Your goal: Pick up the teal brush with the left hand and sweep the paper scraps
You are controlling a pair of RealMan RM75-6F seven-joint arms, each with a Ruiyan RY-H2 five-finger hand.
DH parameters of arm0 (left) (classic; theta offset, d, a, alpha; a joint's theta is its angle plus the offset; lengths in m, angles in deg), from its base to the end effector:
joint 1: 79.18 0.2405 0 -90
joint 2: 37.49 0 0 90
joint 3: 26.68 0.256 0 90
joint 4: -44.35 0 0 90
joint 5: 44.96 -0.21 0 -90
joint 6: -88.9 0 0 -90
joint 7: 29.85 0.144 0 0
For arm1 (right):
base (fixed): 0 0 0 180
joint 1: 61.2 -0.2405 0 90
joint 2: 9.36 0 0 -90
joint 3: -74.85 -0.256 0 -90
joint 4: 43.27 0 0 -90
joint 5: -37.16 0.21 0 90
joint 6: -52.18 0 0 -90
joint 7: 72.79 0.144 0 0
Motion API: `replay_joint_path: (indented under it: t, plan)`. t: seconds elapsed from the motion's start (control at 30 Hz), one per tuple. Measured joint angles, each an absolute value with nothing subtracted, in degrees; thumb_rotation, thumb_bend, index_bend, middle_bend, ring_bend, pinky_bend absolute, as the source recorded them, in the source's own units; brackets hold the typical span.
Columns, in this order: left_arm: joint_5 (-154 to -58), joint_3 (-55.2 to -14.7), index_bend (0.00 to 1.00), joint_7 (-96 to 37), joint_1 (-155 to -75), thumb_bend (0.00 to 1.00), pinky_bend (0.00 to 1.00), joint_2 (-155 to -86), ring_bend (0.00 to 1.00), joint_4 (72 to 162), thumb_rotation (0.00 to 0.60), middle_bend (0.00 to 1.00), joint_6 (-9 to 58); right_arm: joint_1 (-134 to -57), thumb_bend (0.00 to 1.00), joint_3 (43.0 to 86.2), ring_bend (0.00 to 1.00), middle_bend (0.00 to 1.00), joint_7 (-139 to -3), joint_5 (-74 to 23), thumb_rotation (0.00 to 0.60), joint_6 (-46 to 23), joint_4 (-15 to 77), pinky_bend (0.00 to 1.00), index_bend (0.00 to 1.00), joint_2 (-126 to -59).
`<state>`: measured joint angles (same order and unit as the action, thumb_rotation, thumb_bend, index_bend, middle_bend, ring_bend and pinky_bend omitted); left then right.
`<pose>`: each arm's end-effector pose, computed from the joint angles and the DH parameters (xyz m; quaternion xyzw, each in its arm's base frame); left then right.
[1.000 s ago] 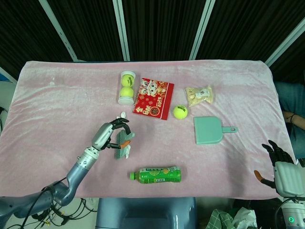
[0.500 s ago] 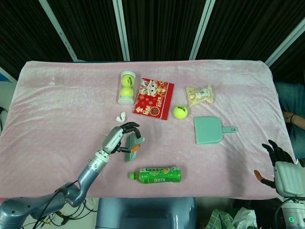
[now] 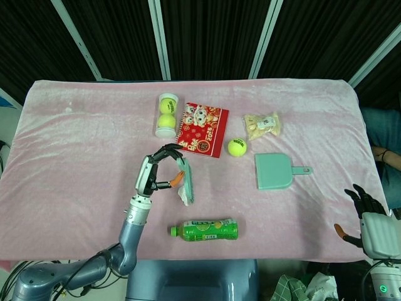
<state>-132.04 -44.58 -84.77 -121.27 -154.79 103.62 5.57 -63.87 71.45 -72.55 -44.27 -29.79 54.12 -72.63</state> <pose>-0.0719 0.3273 -0.0556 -0.3571 -0.5403 -0.7609 0.0399 -0.3134 -0.1692 0.1534 0.5576 -0.4522 0.3745 0.5868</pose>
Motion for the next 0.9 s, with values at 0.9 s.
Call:
replay_joint_path:
  t: [0.9]
  plan:
    - [-136.1,-37.9,0.68,-64.5,-131.5,0.35,0.37,-139.0,0.26,88.7,0.6,0.64,26.1,-63.5,0.15,71.2,0.14,0.08,-73.6,-42.5,0.6,-29.7,55.0,0.18,0.17,-72.5]
